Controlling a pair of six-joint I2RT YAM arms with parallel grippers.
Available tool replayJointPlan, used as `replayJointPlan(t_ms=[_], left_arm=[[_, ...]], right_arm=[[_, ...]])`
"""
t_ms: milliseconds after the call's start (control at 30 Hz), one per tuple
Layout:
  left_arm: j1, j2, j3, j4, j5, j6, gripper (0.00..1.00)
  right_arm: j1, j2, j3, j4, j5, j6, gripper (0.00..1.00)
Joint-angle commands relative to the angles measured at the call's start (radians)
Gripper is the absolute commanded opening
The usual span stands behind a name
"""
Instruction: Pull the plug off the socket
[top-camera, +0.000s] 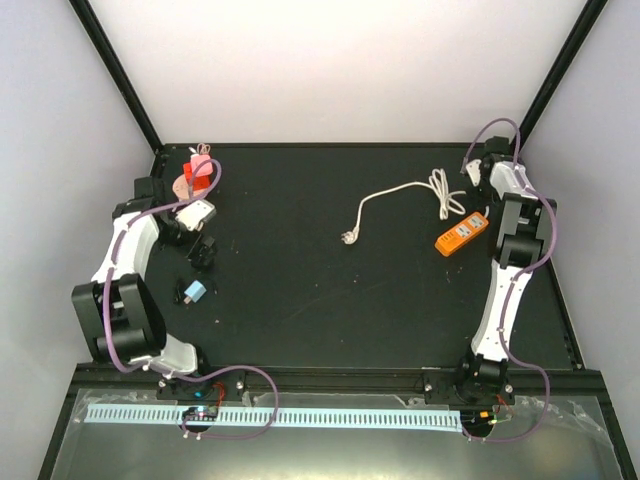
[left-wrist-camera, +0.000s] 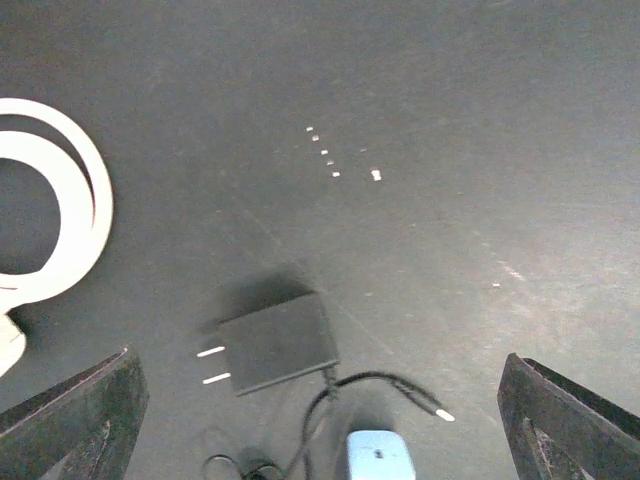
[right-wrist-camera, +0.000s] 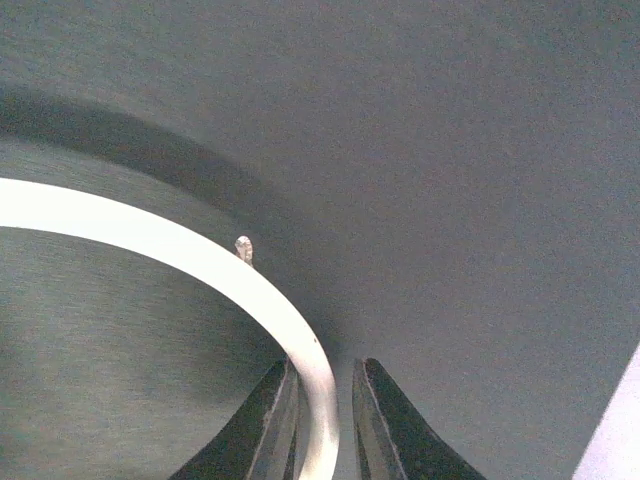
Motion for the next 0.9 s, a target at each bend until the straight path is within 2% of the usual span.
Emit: replayJointPlan(t_ms=[0, 100, 167, 267, 333, 400, 867], left_arm=[[-0.006, 0.084, 0.086, 0.047, -0.089, -0.044, 0.97], [-0.006, 0.145, 0.122, 0.074, -0.131, -0.053, 0.97], [-0.006, 0.185, 0.146, 0.091, -0.152, -0.057, 0.97], [-0.005, 0.257, 0.201, 0.092, -0.190, -0.073, 0.96], [-0.004, 0.300, 0.229, 0.085, -0.216, -0.078, 0.95], [-0.002, 0.336, 0.253, 0.082, -0.235, -0.078, 0.94], [0.031, 0.534, 0.457, -0.022, -0.205, -0.038, 0.94]], right_arm=[[-0.049, 0.027, 0.051, 0.009, 0.058, -0.014, 0.19], [-0.059, 0.024, 0.061, 0.005, 0.051, -0.008, 0.22], [-0.059, 0.020, 0.061, 0.004, 0.046, -0.003, 0.28], [-0.059, -0.003, 0.058, -0.014, 0.008, 0.009, 0.47], [-0.059, -0.026, 0.047, -0.019, -0.020, 0.019, 0.65], [-0.058, -0.043, 0.036, -0.016, -0.033, 0.024, 0.75], [-0.040, -0.138, 0.028, -0.092, -0.200, 0.050, 0.97]])
